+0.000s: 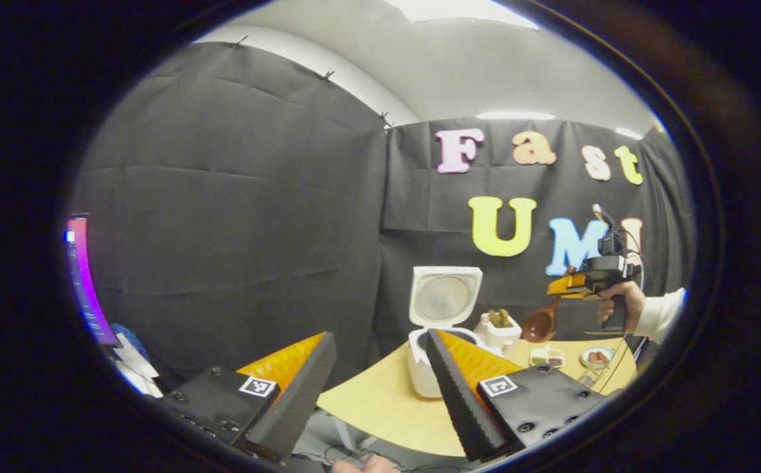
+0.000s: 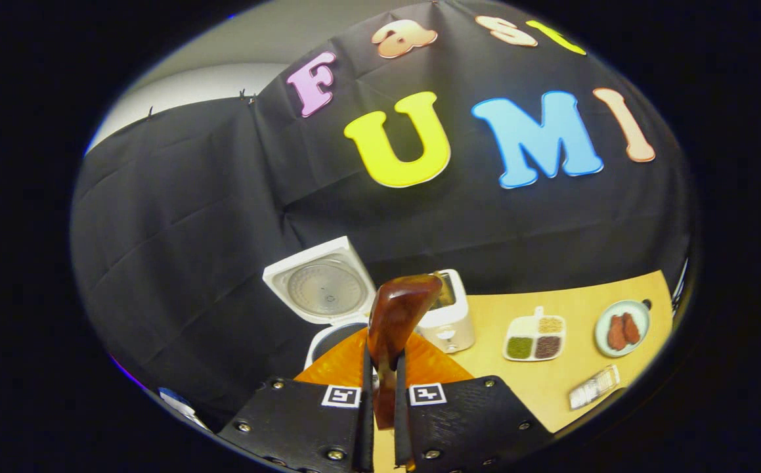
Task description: Close the left gripper, press the button to open the rice cooker; take a wooden spoon from the chopstick holder with the right hand, scoop a spoonful of rice and pour it into the rice cooker, then put the wooden spoon back into the chopstick holder.
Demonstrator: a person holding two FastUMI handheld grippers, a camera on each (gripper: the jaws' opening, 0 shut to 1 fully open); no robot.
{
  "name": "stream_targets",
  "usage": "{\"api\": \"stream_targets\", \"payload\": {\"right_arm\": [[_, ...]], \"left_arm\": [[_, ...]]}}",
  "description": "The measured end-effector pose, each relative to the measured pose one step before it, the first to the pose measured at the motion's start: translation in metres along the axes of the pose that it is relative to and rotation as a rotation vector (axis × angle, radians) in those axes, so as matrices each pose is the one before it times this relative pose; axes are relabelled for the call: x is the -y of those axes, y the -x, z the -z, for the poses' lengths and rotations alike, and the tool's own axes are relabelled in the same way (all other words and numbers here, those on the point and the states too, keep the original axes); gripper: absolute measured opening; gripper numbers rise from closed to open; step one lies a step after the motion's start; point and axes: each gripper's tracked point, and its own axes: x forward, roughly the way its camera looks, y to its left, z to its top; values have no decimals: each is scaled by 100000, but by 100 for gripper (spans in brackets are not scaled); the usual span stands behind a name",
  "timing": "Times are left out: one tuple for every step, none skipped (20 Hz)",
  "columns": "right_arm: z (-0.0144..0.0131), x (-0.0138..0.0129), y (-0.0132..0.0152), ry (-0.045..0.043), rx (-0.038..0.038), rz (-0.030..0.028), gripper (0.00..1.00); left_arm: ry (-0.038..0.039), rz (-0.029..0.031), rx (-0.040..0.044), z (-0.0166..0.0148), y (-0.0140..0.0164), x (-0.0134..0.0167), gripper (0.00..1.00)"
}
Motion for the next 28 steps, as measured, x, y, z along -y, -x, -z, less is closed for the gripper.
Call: {"api": "stream_targets", "payload": {"right_arm": [[-359, 2190, 1473, -168, 1276, 3113, 13], [-300, 2330, 1362, -1354, 1315, 2669, 13], [-164, 2491, 1058, -2442, 1017, 3358, 13], [152, 2864, 336, -2376, 587, 3034, 12], [175, 2451, 374, -2038, 389, 2547, 12], [225, 2705, 191, -1643, -151, 1994, 12], [233, 2457, 53, -824, -450, 2043, 12], [272, 2404, -352, -918, -1180, 1788, 12], [239, 2034, -264, -1021, -1411, 1063, 13], [146, 1665, -482, -710, -719, 209, 12], [234, 1756, -741, -251, -874, 305, 13], [585, 1706, -860, -415, -1922, 632, 12], [599, 1305, -833, 862, -1994, -464, 12], [616, 1260, -721, 1331, -2650, -473, 13], [209, 1012, -511, 313, -909, 36, 12], [287, 786, -790, 740, -587, -907, 13], [397, 695, -499, -110, -875, -572, 13], [592, 679, -539, -1229, -978, -455, 13], [621, 656, -545, -1042, -1431, -178, 13], [930, 708, -603, -1377, -2077, -98, 13], [708, 698, -390, -396, -574, 381, 13], [566, 532, -558, -206, -924, 351, 13], [807, 542, -318, 140, -1413, 465, 13], [821, 245, -283, -743, -1759, -671, 13], [585, 348, -79, -947, -1107, -163, 13], [498, 296, -214, -1349, -661, -501, 13], [474, 236, 8, -1621, -944, -216, 14], [579, 191, 78, -1260, -1488, -686, 16]], "left_arm": [[712, 1505, -461, 25, -361, 524, 94], [1563, 1123, 869, -481, -55, 466, 94], [1412, 350, 711, -428, -70, 496, 94], [471, -97, -251, -75, 41, 407, 94], [-269, -28, -337, -50, -5, 765, 94], [-731, 156, -368, 59, -53, 902, 94], [-1106, 256, -583, -56, -118, 1151, 94], [-1250, 89, -355, 105, -293, 1230, 94], [-1307, -228, -786, 25, -267, 1292, 93], [-920, -138, -1148, 235, -186, 1559, 93], [-293, -166, -330, -271, -161, 1565, 94], [-120, -954, -202, -329, -193, 1485, 94], [-444, -1633, -703, -117, 22, 1250, 93], [-646, -1837, -88, -41, 82, 1182, 93], [-323, -1218, -862, -176, -43, 1170, 93], [80, -2017, -2225, 450, 244, 1058, 93], [1261, -1534, -12, -103, 363, 717, 93], [653, -1008, -417, -246, 334, 890, 94], [-993, -1565, -892, 113, 313, 564, 93], [-1548, -1429, -1449, 698, 240, 275, 93], [-1014, -294, -2107, 451, 148, 542, 93], [-298, 50, -1756, 246, 115, 661, 96], [-131, -378, -620, 19, -92, 353, 94], [-3, -729, -99, -349, -25, 229, 94], [71, -228, 342, -242, -91, 396, 94], [-386, 320, 341, -275, -66, 486, 94], [-1147, 386, -158, 36, -241, 331, 94], [-1349, 40, -267, -132, -210, 146, 94]]}}
